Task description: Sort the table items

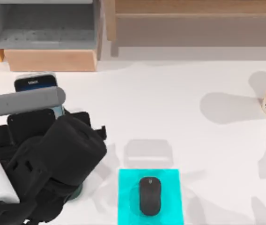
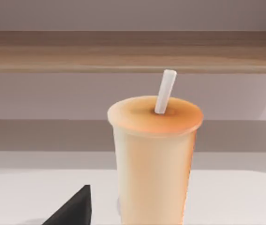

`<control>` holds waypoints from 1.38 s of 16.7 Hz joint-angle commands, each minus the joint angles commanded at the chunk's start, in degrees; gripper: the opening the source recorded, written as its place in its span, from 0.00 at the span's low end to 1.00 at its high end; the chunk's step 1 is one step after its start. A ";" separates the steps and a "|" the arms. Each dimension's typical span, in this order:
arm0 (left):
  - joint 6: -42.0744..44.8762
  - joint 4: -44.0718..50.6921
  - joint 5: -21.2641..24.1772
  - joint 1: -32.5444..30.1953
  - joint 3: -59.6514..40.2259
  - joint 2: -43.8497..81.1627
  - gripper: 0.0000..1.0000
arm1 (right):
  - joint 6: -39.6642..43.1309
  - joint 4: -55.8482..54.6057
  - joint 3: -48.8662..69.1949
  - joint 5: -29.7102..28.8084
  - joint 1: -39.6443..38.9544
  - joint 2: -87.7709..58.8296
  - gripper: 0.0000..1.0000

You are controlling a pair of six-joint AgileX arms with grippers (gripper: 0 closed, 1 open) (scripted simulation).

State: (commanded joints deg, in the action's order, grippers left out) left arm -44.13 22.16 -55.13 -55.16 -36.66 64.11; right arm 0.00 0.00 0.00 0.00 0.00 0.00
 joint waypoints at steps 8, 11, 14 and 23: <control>0.00 0.00 0.00 0.00 0.00 0.00 1.00 | 0.00 0.00 0.00 0.00 0.00 0.00 1.00; 0.00 0.00 0.00 0.00 0.00 0.00 1.00 | 0.00 0.00 0.00 0.00 0.00 0.00 1.00; 0.00 0.00 0.00 0.00 0.00 0.00 1.00 | 0.00 0.00 0.00 0.00 0.00 0.00 1.00; -6.35 3.97 -4.73 -6.73 2.99 -7.22 1.00 | 0.00 0.00 0.00 0.00 0.00 0.00 1.00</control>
State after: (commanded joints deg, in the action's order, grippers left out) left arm -50.48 26.13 -59.86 -61.89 -33.67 56.89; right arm 0.00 0.00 0.00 0.00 0.00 0.00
